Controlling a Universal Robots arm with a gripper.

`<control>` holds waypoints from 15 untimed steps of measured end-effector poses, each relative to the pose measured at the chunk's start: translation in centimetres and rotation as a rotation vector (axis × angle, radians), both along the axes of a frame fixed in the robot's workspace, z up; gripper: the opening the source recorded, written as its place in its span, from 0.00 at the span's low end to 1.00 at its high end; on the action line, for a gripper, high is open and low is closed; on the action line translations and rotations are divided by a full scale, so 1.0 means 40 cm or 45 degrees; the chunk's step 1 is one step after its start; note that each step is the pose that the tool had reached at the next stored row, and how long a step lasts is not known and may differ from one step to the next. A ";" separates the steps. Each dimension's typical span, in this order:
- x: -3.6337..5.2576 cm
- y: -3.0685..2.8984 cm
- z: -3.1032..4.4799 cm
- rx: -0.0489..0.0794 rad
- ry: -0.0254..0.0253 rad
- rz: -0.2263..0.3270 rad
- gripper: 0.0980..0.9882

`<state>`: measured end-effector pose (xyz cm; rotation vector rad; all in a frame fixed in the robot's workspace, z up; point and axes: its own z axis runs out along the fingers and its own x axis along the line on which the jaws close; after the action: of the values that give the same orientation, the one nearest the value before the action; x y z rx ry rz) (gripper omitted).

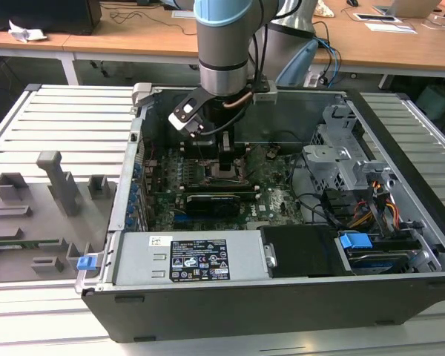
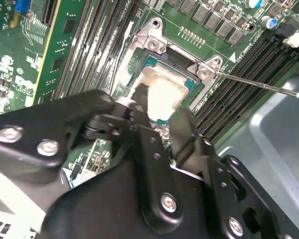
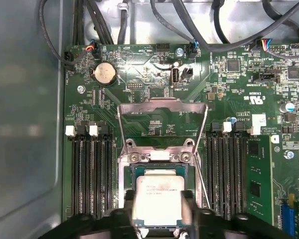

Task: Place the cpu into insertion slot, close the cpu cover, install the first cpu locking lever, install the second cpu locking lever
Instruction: 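Place the cpu into insertion slot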

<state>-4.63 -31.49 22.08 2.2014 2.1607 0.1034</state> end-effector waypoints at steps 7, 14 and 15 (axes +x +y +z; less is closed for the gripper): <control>0.000 0.000 0.011 -0.003 0.0003 0.000 0.01; 0.000 0.000 0.024 -0.003 0.0001 0.000 0.01; 0.000 0.000 0.024 -0.003 -0.0001 0.000 0.01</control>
<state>-4.62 -31.49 23.03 2.2000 2.1600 0.1011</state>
